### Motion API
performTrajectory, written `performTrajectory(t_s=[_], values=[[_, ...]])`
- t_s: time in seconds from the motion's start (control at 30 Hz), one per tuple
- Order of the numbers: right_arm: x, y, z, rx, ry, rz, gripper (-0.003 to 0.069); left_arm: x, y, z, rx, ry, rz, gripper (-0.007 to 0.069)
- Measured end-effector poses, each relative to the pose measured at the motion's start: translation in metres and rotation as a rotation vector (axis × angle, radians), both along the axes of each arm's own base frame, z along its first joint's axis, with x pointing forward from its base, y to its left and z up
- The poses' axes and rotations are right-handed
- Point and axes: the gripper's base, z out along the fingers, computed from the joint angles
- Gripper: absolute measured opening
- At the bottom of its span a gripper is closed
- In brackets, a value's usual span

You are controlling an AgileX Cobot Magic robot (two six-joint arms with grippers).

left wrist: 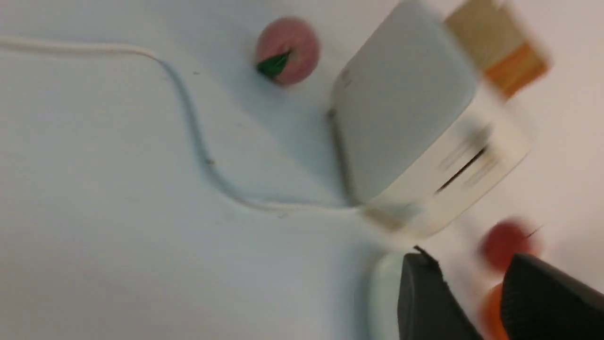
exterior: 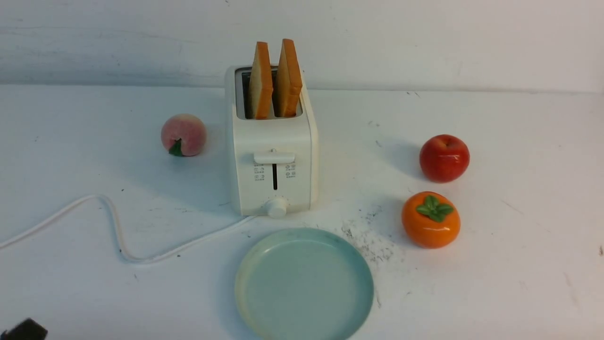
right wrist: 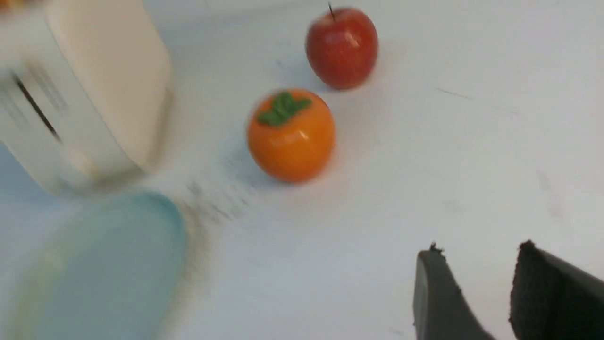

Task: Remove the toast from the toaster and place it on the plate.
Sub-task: Use the right arm to take out a slice of bread

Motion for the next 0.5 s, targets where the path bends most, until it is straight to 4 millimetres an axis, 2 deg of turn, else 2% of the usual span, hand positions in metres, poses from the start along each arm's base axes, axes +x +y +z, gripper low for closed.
performTrajectory(t_s=[0.07,0.13,0.2,0.23,0.27,0.37,0.5], values=[[0.001,0.001,0.011,0.479,-0.042,-0.047,0.0240,0.001,0.004,0.009,-0.534,-0.019,0.044,0.0238],[0.002,-0.001,0.015,0.718,-0.058,-0.074,0.0240,0.001,0.007,0.012,-0.818,-0.021,0.070,0.0238],[0.002,-0.003,0.019,0.841,-0.080,-0.093,0.0240,0.001,0.013,0.014,-1.036,-0.037,0.110,0.0238],[0.002,-0.003,0.019,0.857,-0.083,-0.096,0.0240,0.001,0.013,0.014,-1.054,-0.040,0.115,0.0238],[0.002,-0.005,0.020,0.892,-0.099,-0.107,0.0240,0.001,0.019,0.014,-1.177,-0.067,0.165,0.0238],[0.002,-0.007,0.022,0.897,-0.122,-0.121,0.0240,0.000,0.030,0.014,-1.282,-0.127,0.269,0.0238],[0.002,-0.008,0.023,0.900,-0.136,-0.129,0.0240,-0.003,0.044,0.010,-1.338,-0.193,0.423,0.0238]])
